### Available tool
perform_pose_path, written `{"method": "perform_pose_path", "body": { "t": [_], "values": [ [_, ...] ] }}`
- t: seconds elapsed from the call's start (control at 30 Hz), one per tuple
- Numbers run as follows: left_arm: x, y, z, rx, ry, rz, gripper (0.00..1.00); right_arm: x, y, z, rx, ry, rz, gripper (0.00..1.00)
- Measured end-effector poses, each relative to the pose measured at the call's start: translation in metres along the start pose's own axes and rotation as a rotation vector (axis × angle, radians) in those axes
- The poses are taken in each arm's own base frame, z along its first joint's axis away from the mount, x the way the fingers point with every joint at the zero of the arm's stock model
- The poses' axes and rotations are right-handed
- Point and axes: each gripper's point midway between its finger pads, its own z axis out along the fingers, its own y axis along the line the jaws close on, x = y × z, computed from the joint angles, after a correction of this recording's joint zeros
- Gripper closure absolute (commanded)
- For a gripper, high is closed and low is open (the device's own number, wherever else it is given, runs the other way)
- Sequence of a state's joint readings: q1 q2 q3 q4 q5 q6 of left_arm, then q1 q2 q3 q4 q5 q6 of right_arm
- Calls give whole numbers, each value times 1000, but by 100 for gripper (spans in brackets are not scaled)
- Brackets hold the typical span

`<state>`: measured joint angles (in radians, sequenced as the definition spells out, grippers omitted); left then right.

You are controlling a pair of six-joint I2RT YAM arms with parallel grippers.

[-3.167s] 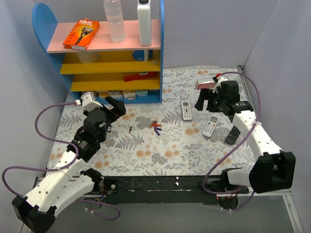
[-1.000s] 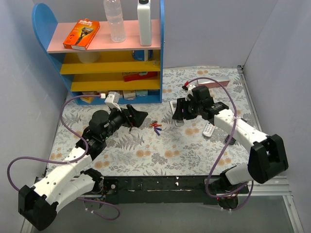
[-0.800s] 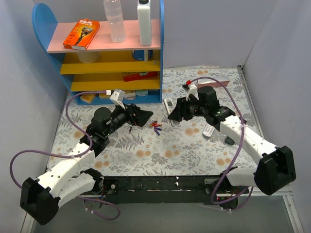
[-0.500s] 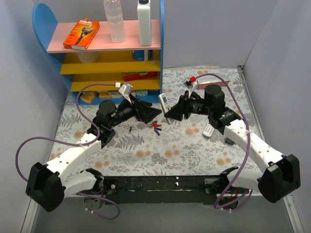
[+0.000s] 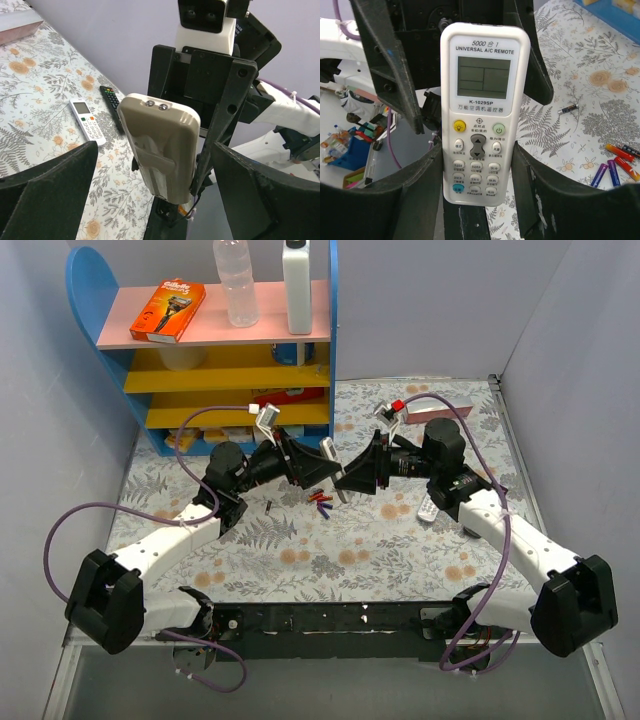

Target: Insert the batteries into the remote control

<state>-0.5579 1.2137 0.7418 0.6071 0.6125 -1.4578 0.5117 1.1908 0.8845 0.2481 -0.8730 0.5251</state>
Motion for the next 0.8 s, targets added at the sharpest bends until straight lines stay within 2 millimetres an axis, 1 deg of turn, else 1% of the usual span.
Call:
{"method": "perform_pose_path", "body": {
  "t": [0.1,0.13,0.2,0.23,0.27,0.3,0.33,0.37,0.4,0.43,0.47,0.5,0.53,0.57,0.6,0.63,0.67,0.8],
  "values": [
    [-1,-1,2,8,-7,-33,17,-2,5,2,-30,-1,-5,84],
    [-2,-2,2,11,-9,-40,24,-2,6,3,-39,-1,-8,84],
    [-4,-4,3,16,-15,-57,32,-2,6,3,-46,-1,-9,84],
    [-6,-5,4,20,-19,-62,44,-2,6,4,-50,-1,-11,84],
    [-7,-5,5,20,-21,-68,49,-2,5,5,-52,0,-10,83],
    [-7,-5,5,19,-23,-71,54,-2,5,5,-52,2,-7,80],
    [-8,-5,5,19,-27,-77,65,-1,4,6,-51,3,-6,77],
    [-9,-4,6,13,-30,-82,72,-1,3,6,-50,2,-7,74],
    [-9,-4,6,7,-31,-88,78,-2,2,6,-47,-1,-9,63],
    [-10,-2,6,-2,-35,-91,82,-2,1,7,-45,-1,-9,55],
    [-11,-1,7,-11,-36,-97,90,-2,0,7,-45,-2,-8,48],
    [-11,0,7,-19,-36,-100,94,-2,-1,8,-42,-2,-8,33],
    [-11,2,7,-30,-37,-104,98,-2,-2,8,-36,-4,-5,27],
    [-11,5,8,-45,-36,-111,100,-2,-5,9,-28,-5,-7,22],
    [-11,9,8,-72,-40,-122,100,-2,-7,9,-18,-6,0,18],
    [-13,14,9,-104,-49,-133,100,-1,-9,10,-10,-5,-3,16],
    [-17,26,9,-178,-62,-161,100,-1,-13,11,16,-4,-7,15],
    [-29,53,6,-369,-112,-213,100,-5,-27,15,114,-13,-52,14]
  ]
}}
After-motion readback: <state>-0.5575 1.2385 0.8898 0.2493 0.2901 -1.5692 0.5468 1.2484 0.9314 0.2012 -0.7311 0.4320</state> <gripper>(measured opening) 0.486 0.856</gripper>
